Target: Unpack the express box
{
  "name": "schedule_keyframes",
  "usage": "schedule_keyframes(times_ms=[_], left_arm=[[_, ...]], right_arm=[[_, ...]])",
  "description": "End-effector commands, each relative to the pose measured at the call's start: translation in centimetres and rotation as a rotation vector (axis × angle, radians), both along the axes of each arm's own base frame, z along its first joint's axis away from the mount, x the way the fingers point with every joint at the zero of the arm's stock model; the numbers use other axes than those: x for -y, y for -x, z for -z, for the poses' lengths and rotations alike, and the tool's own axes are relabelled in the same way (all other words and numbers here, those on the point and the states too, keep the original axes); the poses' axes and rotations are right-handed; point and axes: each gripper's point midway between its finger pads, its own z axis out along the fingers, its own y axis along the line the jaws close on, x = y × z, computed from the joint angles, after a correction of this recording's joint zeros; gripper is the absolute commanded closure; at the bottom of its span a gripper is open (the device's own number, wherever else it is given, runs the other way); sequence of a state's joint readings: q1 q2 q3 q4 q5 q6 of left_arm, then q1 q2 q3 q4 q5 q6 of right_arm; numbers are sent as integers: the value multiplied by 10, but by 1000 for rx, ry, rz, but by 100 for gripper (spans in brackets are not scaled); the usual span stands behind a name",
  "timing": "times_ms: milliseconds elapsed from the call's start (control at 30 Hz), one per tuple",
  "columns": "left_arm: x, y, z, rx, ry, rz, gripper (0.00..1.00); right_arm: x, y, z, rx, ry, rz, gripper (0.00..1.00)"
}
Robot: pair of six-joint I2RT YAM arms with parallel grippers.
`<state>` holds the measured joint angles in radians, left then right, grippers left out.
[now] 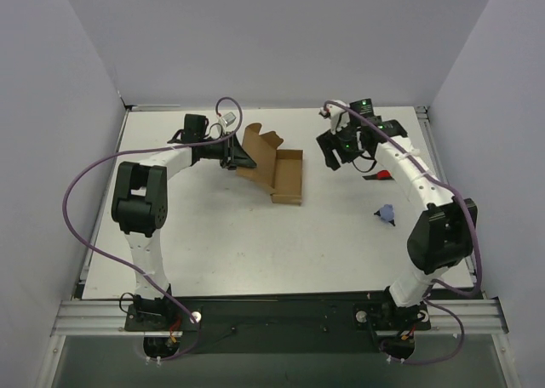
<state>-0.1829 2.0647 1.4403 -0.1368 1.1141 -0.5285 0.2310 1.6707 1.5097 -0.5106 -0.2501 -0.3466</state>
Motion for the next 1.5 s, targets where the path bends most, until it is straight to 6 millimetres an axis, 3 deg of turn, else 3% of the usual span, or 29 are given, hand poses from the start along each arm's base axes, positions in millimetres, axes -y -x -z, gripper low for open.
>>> schedule_keyframes(times_ms=[0,167,200,267,300,333,500,700,733,767,833,867,900,967,1000,1167,1300,1333,1433,1467], left_arm=[[4,-8,-19,96,2,30,67],[0,-14,-29,183,-82,41,71],[0,-26,-39,295,-126,54,71],[-1,-25,-36,295,-196,89,77],[0,-40,-54,420,-241,108,79],[-2,-34,-38,369,-285,145,83],[-6,-47,-30,441,-417,258,89],[0,-43,-19,480,-435,369,92],[1,-44,-20,498,-433,375,89],[1,-45,-16,506,-455,379,69],[2,-53,-22,563,-472,362,56],[2,-52,-18,548,-480,351,35],[5,-61,-35,618,-474,319,15],[6,-63,-39,624,-472,285,12],[7,-69,-56,681,-469,254,10],[-8,-87,-97,726,-522,89,10],[-52,-110,-144,729,-548,-147,9],[-61,-114,-150,721,-556,-188,8],[-90,-118,-165,711,-586,-283,6],[-96,-117,-166,712,-602,-291,5]], right_arm=[[-51,11,20,-60,13,-176,37],[-81,7,21,-60,-1,-224,37],[-82,7,20,-60,-4,-222,37],[-83,4,18,-55,-6,-215,37],[-82,4,18,-53,-4,-213,37],[-81,5,17,-51,-1,-212,37],[-74,12,19,-54,17,-210,37],[-58,23,14,-62,-11,-174,36],[-56,25,8,-61,-41,-148,36],[-53,26,8,-69,-57,-125,36],[-43,26,5,-75,-80,-64,33],[-38,25,4,-70,-76,-37,32],[-26,20,4,-47,-30,34,32],[-14,15,0,-24,-11,140,31],[-9,12,-3,-6,-3,170,30],[22,1,-36,99,28,382,23],[40,2,-67,114,58,480,18],[43,-4,-87,156,48,500,17],[55,-13,-114,214,39,544,16],[60,-20,-138,274,19,566,16]])
